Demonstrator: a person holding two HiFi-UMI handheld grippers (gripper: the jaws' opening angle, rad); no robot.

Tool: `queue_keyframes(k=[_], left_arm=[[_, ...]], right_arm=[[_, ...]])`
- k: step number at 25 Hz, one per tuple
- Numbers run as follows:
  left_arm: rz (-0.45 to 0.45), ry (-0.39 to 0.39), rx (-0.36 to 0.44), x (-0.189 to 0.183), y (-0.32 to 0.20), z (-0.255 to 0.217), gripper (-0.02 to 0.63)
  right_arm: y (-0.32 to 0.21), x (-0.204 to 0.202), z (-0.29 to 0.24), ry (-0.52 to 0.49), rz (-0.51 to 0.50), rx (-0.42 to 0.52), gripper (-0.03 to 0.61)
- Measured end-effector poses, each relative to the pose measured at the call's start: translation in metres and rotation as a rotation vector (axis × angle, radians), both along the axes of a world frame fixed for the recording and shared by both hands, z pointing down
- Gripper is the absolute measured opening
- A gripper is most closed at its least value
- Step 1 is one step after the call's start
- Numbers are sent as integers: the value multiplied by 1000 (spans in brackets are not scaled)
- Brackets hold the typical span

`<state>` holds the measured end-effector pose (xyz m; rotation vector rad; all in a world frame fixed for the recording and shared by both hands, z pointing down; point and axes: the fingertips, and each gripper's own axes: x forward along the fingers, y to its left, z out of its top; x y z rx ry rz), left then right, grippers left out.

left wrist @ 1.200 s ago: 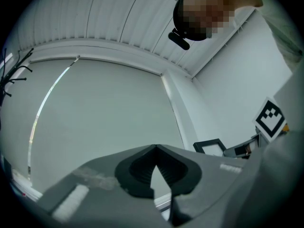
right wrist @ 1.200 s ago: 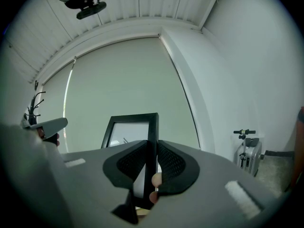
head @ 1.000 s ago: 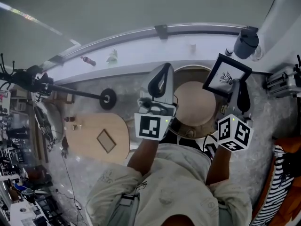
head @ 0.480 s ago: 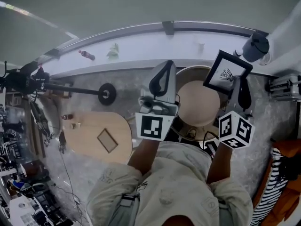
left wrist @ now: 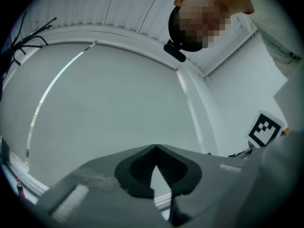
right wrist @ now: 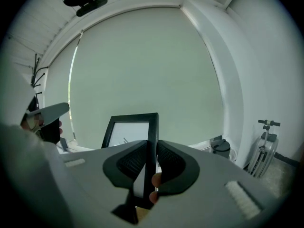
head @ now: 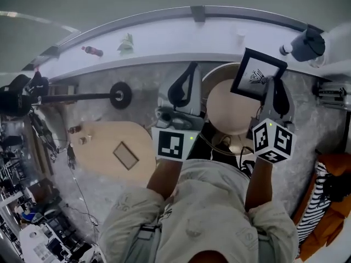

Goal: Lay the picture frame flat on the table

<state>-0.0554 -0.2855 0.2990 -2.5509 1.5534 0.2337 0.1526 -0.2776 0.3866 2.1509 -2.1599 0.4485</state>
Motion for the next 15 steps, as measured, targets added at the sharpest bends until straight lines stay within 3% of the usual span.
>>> queue_keyframes(k=[15], left_arm=[[-71,14,-110,-53,-45,91,3]], right_arm=[[-48,-58,120,16,-86,-234,72]])
